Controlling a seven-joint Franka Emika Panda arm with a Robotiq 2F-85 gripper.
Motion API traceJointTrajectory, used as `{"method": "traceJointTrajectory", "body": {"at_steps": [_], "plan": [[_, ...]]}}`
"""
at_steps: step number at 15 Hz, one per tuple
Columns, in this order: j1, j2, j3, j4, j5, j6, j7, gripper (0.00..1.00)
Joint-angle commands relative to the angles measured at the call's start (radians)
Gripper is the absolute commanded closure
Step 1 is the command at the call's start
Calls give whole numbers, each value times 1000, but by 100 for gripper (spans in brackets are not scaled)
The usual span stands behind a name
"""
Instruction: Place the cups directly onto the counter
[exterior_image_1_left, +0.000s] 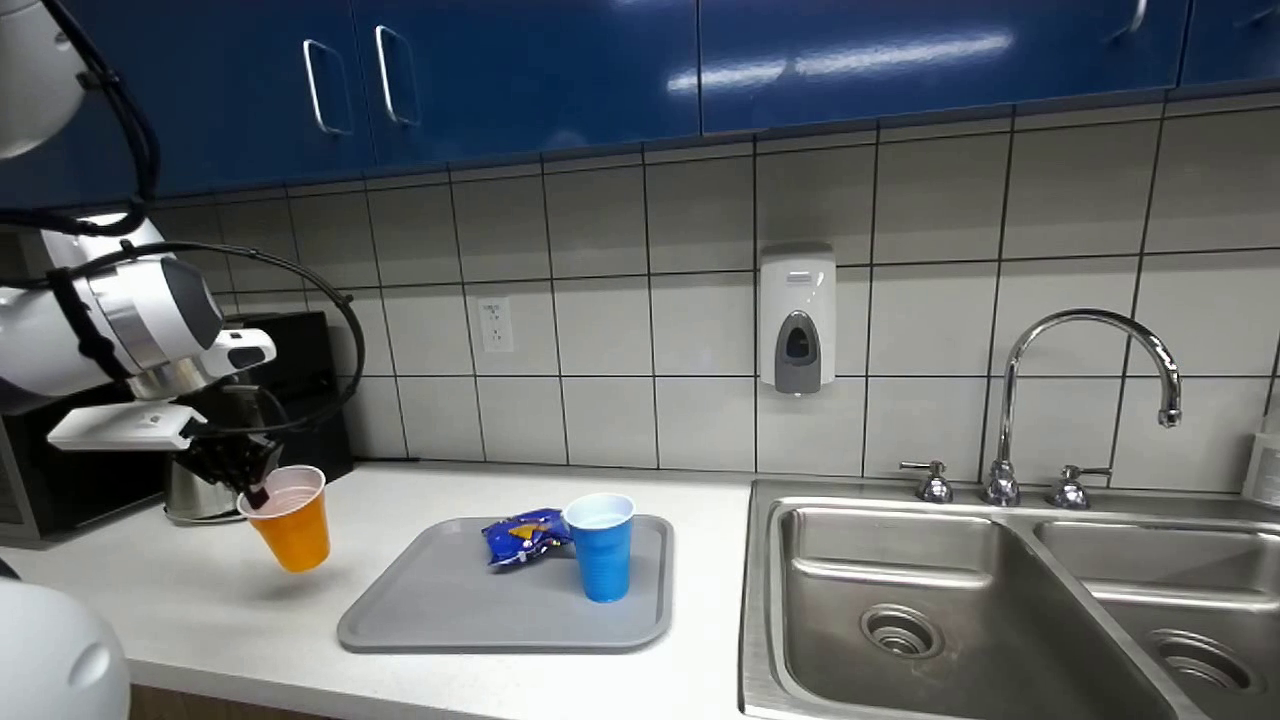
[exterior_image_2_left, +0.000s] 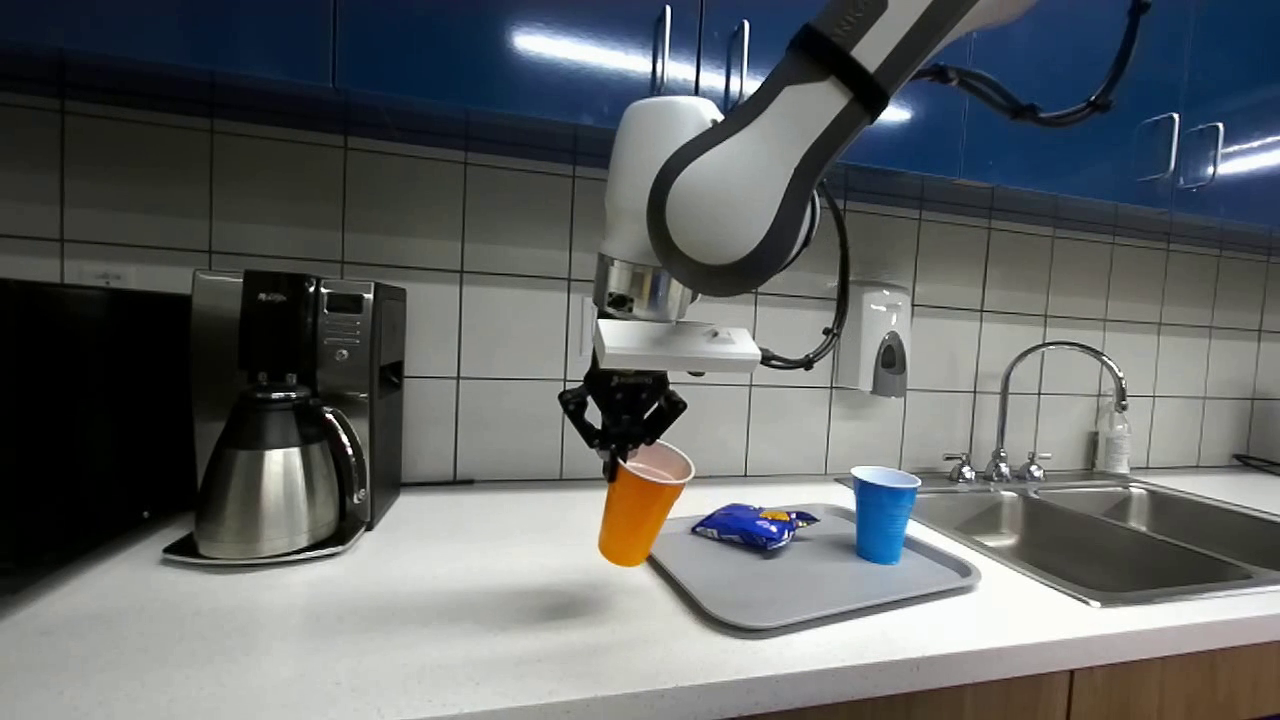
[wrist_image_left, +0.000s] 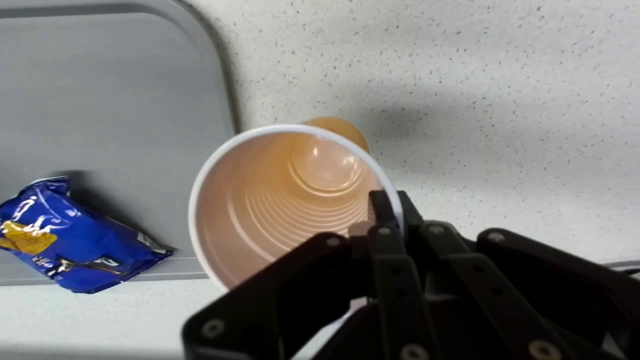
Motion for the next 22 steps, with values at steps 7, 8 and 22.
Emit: {"method": "traceJointTrajectory", "body": {"at_steps": [7,8,22], "plan": [[145,197,-95,191,-68,-104,88,99],[168,210,-117,207,-67,-110,88,99],[299,293,-229,299,-10,-149,76,69]]}}
